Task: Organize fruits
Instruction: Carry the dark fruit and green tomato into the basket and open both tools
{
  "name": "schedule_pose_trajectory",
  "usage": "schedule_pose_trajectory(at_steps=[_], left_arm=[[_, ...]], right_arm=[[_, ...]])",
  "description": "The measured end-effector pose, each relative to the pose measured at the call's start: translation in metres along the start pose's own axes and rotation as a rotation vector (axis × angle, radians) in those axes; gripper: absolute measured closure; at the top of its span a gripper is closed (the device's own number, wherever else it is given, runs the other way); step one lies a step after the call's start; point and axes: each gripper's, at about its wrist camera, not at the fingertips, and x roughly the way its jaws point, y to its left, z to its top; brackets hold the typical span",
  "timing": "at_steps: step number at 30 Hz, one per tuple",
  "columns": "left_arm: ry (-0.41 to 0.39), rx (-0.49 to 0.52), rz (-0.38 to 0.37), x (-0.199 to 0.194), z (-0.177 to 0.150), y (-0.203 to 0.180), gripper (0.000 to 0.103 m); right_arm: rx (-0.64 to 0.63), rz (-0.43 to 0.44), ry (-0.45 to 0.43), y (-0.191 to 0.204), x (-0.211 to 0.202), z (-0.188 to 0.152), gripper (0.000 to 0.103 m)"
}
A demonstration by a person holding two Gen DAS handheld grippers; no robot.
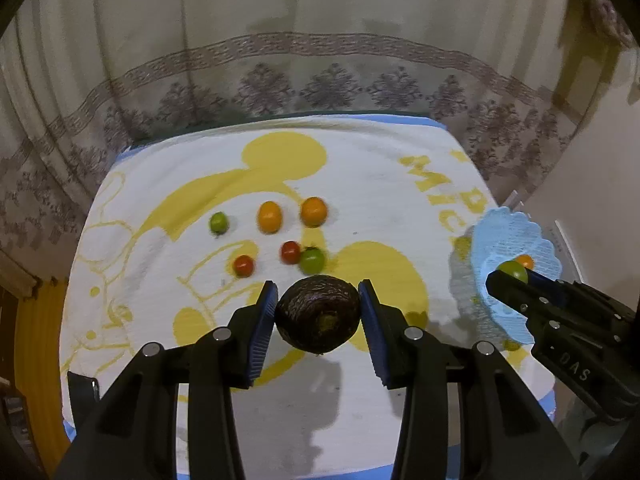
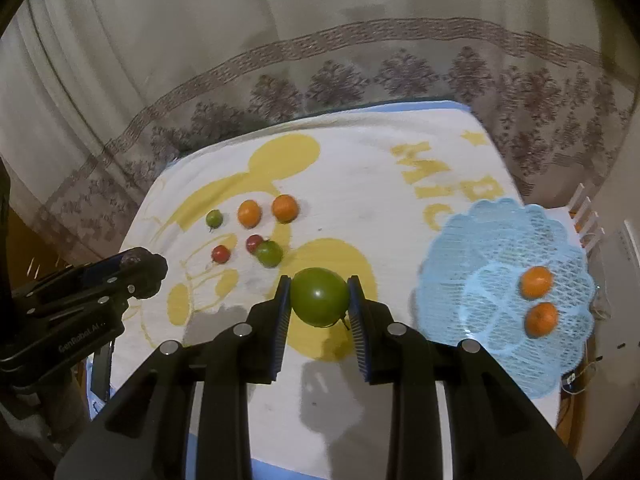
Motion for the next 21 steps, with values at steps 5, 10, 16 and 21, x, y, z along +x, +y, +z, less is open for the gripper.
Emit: schedule_pose_trajectory(at_steps=[5, 10, 16, 21], left_arm=[[-0.016, 0.035, -0.019, -0.007, -0.001, -0.032, 0.061], [-0.028, 0.061, -0.037, -0.01, -0.001, -0.059, 0.061], [-0.036, 0.091, -0.059, -0.008, -0.001, -0.09, 0.061], [-0.036, 0.112, -0.073, -0.002, 0.001, -0.112, 0.061]], right_arm=[[0.03, -0.021, -0.025, -0.029, -0.02, -0.006, 0.074], [0.052, -0.039, -0.043, -0.053, -0.037, -0.014, 0.074], [0.082, -0.061, -0.059, -0.082, -0.05, -0.017, 0.074], [0.1, -0.073, -0.064, -0.101, -0.056, -0.017, 0.074]])
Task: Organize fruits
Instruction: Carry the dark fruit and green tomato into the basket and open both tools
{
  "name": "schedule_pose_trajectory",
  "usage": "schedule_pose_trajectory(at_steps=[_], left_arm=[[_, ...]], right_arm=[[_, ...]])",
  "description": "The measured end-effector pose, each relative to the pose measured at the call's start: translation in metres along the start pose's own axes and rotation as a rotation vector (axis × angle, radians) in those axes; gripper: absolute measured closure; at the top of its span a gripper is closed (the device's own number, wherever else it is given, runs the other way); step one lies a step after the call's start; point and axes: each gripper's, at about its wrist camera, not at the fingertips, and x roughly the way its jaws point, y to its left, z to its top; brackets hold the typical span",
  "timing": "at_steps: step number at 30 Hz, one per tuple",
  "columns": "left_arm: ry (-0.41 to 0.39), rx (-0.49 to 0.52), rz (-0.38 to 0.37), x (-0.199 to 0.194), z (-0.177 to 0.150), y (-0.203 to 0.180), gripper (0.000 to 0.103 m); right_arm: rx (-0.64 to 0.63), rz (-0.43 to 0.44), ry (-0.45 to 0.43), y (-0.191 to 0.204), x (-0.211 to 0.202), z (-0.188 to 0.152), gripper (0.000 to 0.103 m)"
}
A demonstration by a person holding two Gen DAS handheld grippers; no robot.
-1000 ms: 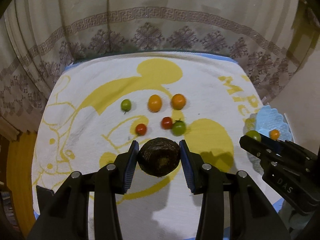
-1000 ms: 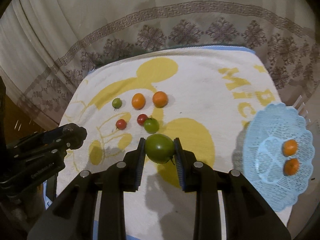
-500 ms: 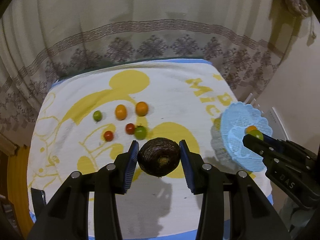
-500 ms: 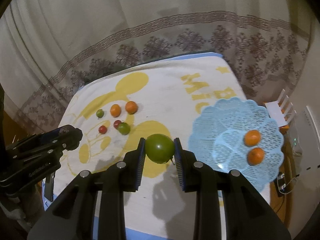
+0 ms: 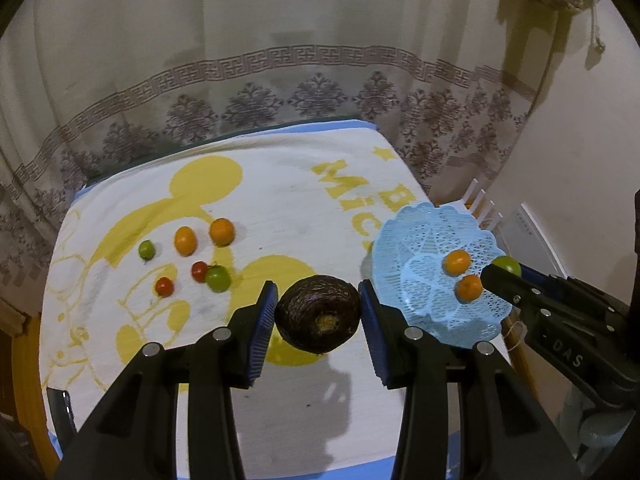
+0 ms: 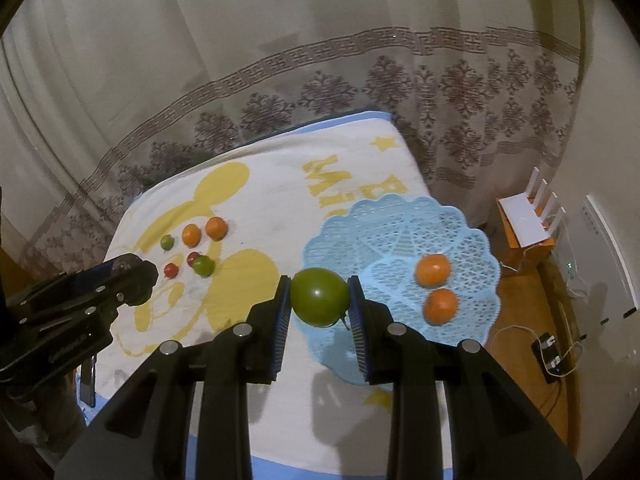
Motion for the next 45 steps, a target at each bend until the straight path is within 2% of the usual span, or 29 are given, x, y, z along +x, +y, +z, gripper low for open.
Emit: schedule_pose_trajectory(at_steps=[22, 40, 43, 45], left_arm=[[0.058, 0.078, -0.077, 0.046, 0.011, -0.061, 0.061], [0.098, 0.13, -0.129, 0.07, 0.013, -0.084, 0.06], [0.085, 0.131, -0.126, 0.07, 0.013, -0.084, 0.037], [0.087, 0.131, -0.125, 0.071, 0.013, -0.084, 0.034]], right_arm=[[0.073, -0.065, 0.051, -0.064, 0.016, -0.001, 0.074], [0.087, -0.072, 0.083, -0.071, 0.029, -0.003, 0.074], [0.089, -0.075, 0.084, -0.07, 0.03, -0.003, 0.074], [0.096, -0.077, 0.088, -0.071, 0.031, -0.003, 0.074]])
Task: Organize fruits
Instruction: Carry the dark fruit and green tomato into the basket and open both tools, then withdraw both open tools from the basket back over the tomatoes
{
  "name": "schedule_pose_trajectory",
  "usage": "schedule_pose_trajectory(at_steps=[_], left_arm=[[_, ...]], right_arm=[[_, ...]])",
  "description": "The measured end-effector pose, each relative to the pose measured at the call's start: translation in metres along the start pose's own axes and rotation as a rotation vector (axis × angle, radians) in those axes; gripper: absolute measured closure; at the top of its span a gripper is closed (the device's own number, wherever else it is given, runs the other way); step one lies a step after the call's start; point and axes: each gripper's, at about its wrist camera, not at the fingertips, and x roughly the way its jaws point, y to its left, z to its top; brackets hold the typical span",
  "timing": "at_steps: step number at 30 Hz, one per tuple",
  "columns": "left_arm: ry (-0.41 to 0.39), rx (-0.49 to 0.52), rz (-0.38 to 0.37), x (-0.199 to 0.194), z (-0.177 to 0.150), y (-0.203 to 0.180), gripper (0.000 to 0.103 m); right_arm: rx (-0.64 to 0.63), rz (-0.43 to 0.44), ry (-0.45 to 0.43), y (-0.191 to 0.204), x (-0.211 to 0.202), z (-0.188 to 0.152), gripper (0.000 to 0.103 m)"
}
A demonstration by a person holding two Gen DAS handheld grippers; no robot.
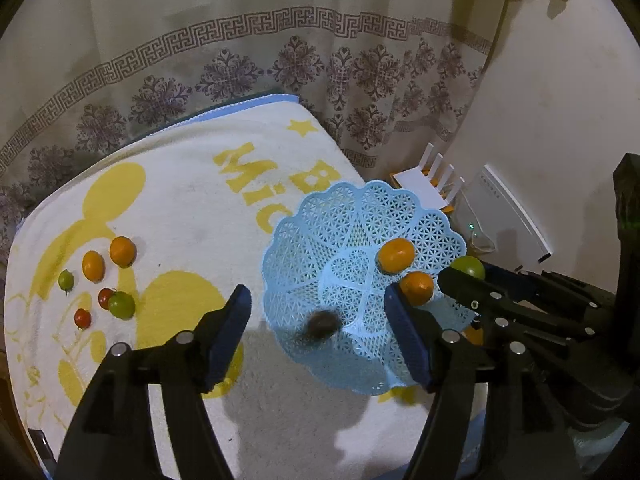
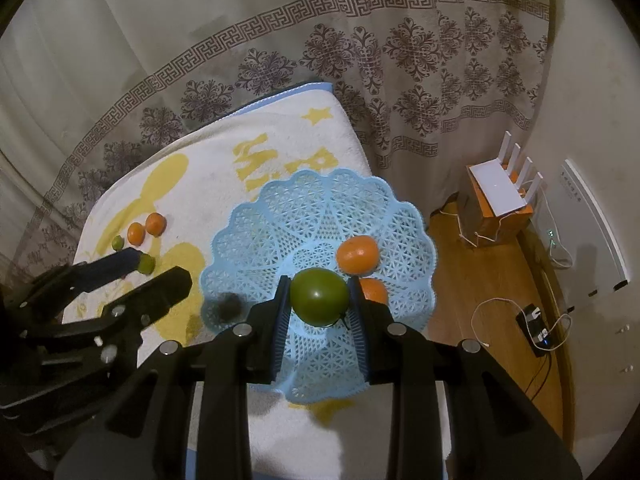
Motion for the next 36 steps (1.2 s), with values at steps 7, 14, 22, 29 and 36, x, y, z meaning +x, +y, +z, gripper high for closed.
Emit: schedule_pose_trajectory(at_steps=[7, 14, 22, 29, 36], left_arm=[[0.018, -0.025, 0.019, 0.003, -0.002, 0.009, 0.034], [0.017, -0.048, 0.029, -0.001, -0.003, 0.018, 0.034], [0.019, -0.086, 0.045, -0.007, -0.008, 0.032, 0.034], [0.019, -0.113, 0.054, -0.014, -0.013, 0.043, 0.034], [0.008, -0.142, 0.063, -0.024, -0.021, 0.057, 0.034]], right_arm=[[0.052, 0.001, 0.011, -0.008, 0.003, -0.001, 0.059], [0.051, 0.007, 0.013, -0.002, 0.002, 0.0, 0.053], [0.069, 0.003, 0.006, 0.002, 0.0, -0.001, 0.045], [0.115, -0.008, -0.012, -0.003, -0.005, -0.003, 0.042], [0.187, -0.038, -0.053, -0.021, -0.019, 0.001, 0.042]])
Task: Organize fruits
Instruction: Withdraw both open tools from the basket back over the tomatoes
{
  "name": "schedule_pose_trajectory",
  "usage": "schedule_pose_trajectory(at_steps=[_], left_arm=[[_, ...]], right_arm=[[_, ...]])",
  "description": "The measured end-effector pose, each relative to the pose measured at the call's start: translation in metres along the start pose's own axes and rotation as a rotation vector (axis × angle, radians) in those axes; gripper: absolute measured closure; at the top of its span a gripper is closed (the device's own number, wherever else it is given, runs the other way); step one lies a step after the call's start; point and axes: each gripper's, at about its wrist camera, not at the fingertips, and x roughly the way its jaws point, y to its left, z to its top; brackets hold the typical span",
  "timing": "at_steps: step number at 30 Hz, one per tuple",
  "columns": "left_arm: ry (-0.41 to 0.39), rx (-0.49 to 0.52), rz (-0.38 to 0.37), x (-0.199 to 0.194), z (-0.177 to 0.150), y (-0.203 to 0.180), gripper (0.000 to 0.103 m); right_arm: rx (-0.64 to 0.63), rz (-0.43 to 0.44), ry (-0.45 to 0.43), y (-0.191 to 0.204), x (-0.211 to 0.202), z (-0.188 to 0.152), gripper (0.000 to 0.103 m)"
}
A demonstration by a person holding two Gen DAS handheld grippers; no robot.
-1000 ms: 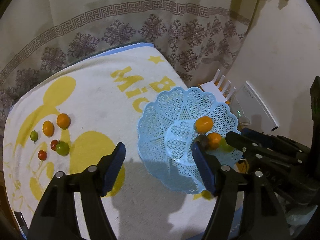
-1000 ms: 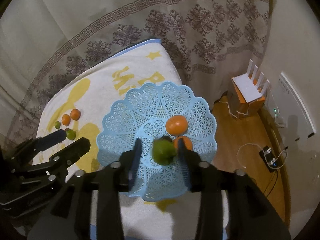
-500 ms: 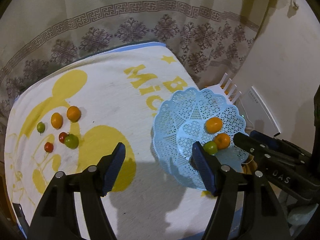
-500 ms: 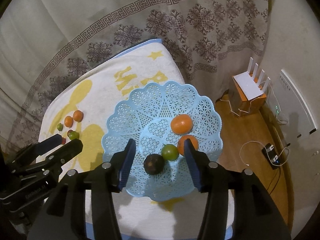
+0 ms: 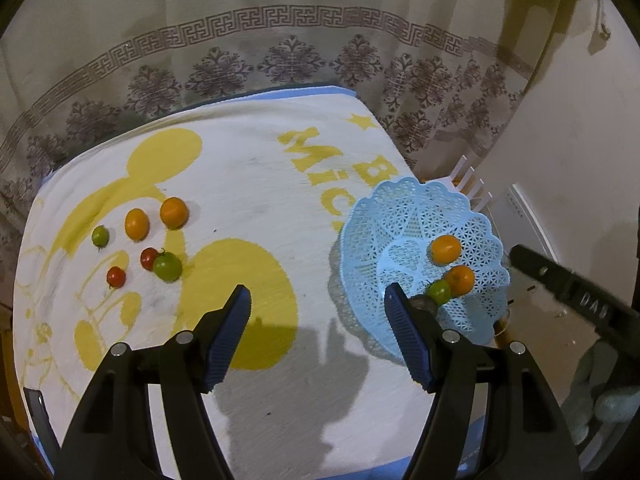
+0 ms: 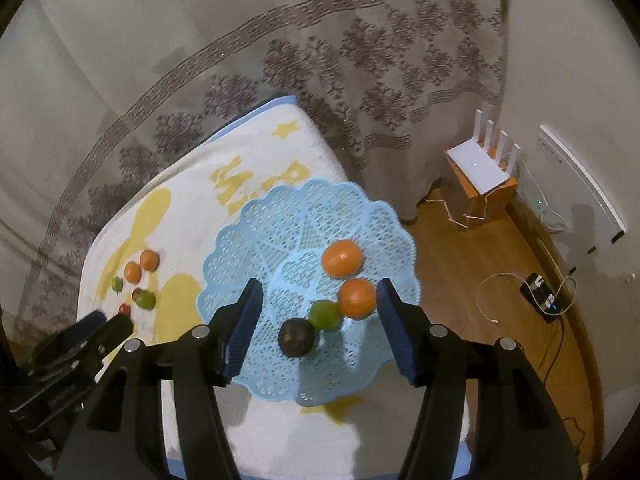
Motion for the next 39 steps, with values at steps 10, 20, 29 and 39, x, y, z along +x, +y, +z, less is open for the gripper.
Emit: schedule_pose_trajectory(at_steps=[10, 20, 29, 39], left_arm=[[-0.006, -0.032, 0.018, -0.012, -0.008, 0.022, 0.034], [-0.008, -0.083, 0.058, -0.024, -0.018, 0.055, 0.034], [-0.021, -0.153, 0.116, -0.041, -0.028, 0.104, 0.034], [-0.002, -0.226, 0.155, -0.045, -0.04, 0.159, 0.034]], right_arm=[[0.011, -0.001, 0.005, 0.01, -0.001, -0.007, 0.042], [-0.082, 0.057, 0.056, 0.063, 0.017, -0.022, 0.042], [-0.158, 0.112, 0.094, 0.114, 0.035, -0.031, 0.042], [-0.22, 0.134, 0.134, 0.16, 0.052, -0.045, 0.042]])
